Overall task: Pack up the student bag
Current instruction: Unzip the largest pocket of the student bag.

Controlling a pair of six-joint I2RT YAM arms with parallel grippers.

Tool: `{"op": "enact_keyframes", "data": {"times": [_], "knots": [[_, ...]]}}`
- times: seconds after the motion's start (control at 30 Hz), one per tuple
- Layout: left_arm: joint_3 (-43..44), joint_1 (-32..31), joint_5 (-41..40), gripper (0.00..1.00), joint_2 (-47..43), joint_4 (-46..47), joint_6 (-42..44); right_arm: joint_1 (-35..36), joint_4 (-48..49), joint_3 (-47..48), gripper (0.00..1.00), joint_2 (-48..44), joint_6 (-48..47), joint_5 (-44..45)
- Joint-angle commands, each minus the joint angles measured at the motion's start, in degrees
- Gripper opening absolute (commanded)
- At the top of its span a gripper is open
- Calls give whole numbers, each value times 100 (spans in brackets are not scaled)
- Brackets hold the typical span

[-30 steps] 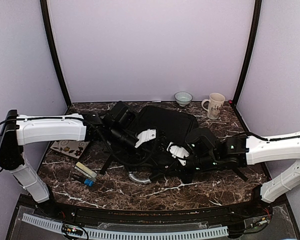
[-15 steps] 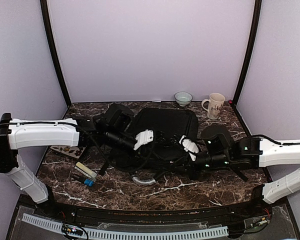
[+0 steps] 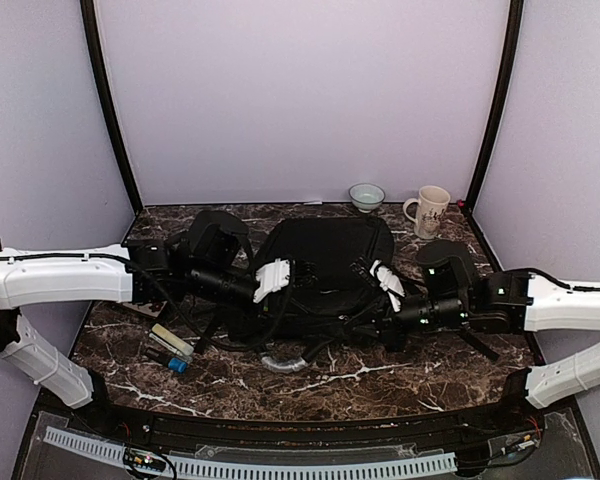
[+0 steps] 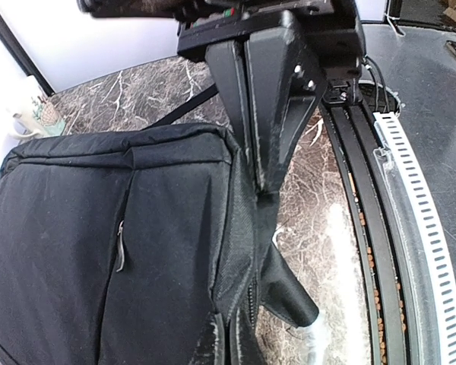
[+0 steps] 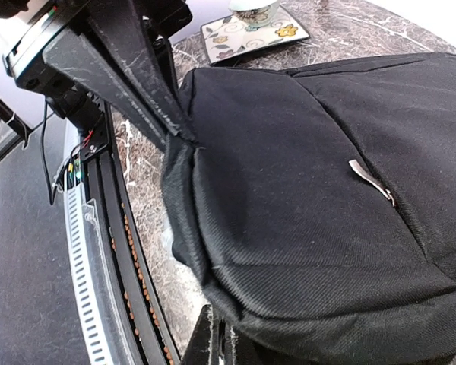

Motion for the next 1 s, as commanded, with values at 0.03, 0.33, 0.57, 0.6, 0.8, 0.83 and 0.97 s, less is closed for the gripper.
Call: {"op": "enact_keyframes", "data": {"times": [0.03,0.33,0.57,0.6,0.8,0.83,0.97], "knots": [[-14,149,-1285,0,-179,-1244,-69,-247,-1056,362,0,-343,-231,125],[522,149,-1845,0,-74,-979,-673,-160,-1178,538,0,-159,279,-981],[932,95,-1112,0,237,-730,-1321,261,-1128,1458,0,950,43,-809],[909,54,-1072,0,241,-722,-1356,263,-1187,1549,0,996,57,-860],[854,-72,-431,22,118,-476,-1563,211,-1611,1721,0,957,444,-815],[848,-112,-504,37,114,-422,-1566,210,-1701,1815,0,1024,477,-822],[729,-168,-955,71,-41,-822,-1442,195,-1691,1747,0,1014,355,-809]]}}
